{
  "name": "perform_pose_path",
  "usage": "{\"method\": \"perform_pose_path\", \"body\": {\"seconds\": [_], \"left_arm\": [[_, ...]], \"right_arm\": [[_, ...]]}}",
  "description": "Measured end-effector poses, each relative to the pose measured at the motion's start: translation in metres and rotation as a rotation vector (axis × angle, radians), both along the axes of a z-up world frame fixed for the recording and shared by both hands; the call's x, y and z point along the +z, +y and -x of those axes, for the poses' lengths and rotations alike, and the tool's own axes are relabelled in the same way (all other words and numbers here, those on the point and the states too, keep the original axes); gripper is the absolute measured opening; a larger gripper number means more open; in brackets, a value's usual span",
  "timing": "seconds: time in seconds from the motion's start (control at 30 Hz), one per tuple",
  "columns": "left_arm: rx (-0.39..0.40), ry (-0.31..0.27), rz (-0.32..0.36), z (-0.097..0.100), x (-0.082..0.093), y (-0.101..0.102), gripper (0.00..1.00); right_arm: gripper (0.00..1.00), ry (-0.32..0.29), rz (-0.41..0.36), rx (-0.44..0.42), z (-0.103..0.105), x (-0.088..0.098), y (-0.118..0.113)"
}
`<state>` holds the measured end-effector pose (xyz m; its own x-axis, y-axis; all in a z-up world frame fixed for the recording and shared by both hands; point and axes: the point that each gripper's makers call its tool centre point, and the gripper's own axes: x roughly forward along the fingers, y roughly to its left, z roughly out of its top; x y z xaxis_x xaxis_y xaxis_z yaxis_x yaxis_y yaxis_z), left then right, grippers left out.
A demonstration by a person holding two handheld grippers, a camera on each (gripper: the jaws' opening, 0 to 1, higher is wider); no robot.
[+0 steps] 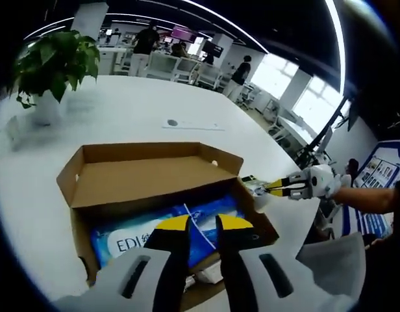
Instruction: Operate the shoe box by opening the lid, removing the specified soft item, and placing it in the target area until the item is outside and the box remains undamaged.
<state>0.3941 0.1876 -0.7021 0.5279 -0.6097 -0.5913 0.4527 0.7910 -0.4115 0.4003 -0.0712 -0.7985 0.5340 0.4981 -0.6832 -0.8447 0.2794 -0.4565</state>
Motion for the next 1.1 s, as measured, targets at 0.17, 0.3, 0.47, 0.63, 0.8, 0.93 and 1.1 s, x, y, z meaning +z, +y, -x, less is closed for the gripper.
{"method": "perform_pose_path", "body": {"seconds": [0.17,0.3,0.47,0.63,0.8,0.93,1.1], "left_arm": [[0.016,0.004,-0.013,0.001,-0.003,0.012,0.15],[0.027,0.004,-0.022,0.002,-0.004,0.021,0.15],[0.045,0.002,-0.035,0.001,-0.006,0.033,0.16],[0.071,0.002,-0.059,0.002,-0.011,0.046,0.16],[0.094,0.0,-0.088,0.005,-0.015,0.06,0.16],[0.115,-0.005,-0.117,0.007,-0.017,0.072,0.16],[0.138,-0.02,-0.16,0.01,-0.02,0.087,0.16]], "right_arm": [[0.0,0.023,0.01,-0.014,-0.001,-0.007,-0.003],[0.0,0.044,0.017,-0.025,-0.001,-0.013,-0.005],[0.01,0.081,0.021,-0.035,0.003,-0.021,-0.006],[0.03,0.107,0.018,-0.046,0.005,-0.027,-0.006],[0.08,0.122,0.047,-0.049,0.011,-0.035,-0.009],[0.13,0.132,0.036,-0.063,0.014,-0.035,-0.012],[0.13,0.14,0.014,-0.085,0.016,-0.033,-0.015]]}}
